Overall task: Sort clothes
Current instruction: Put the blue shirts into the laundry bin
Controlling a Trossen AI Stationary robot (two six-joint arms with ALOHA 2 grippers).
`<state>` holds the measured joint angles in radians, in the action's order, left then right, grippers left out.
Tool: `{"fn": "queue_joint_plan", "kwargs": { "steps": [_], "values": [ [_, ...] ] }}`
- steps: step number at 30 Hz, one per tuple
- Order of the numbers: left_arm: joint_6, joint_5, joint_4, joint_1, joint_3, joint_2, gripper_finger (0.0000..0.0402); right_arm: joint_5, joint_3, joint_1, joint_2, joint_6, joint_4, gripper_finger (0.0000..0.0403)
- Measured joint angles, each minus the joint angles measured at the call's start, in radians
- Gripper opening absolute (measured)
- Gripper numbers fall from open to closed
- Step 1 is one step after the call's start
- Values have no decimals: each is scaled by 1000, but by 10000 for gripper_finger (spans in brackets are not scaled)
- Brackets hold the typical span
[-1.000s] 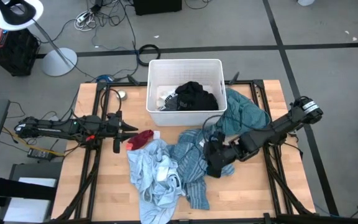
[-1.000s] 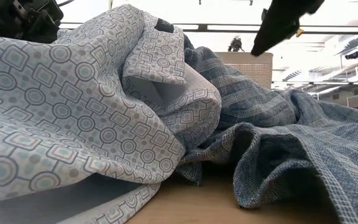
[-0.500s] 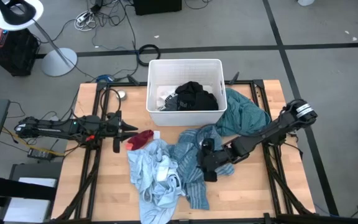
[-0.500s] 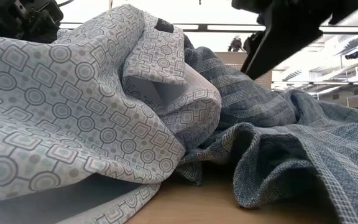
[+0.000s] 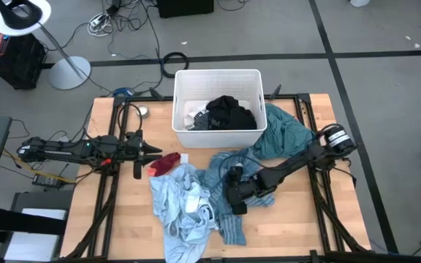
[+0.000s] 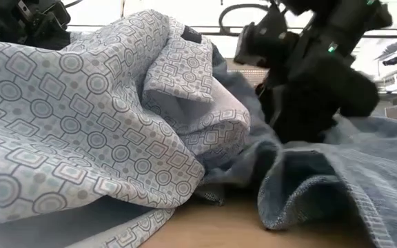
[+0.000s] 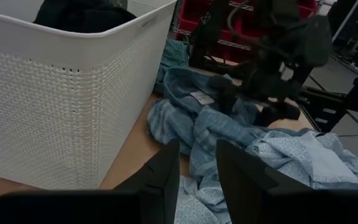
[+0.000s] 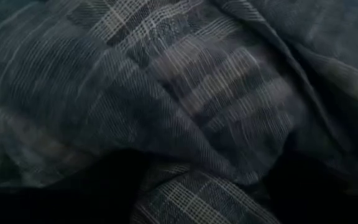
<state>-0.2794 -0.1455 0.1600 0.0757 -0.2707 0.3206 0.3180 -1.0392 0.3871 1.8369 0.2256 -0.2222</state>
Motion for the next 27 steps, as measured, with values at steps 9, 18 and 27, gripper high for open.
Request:
{"fn": "queue_joint_plan", "kwargs": {
  "steps": [9,18,27],
  "values": [
    [-14,0,34,0,0,0,111,-6,-1,-62,73,6,202,173],
    [-14,-1,52,0,0,0,111,-8,-36,-128,19,-11,216,30],
    [-14,-1,58,0,0,0,111,14,-214,-129,-59,-21,-7,17]
  ]
}}
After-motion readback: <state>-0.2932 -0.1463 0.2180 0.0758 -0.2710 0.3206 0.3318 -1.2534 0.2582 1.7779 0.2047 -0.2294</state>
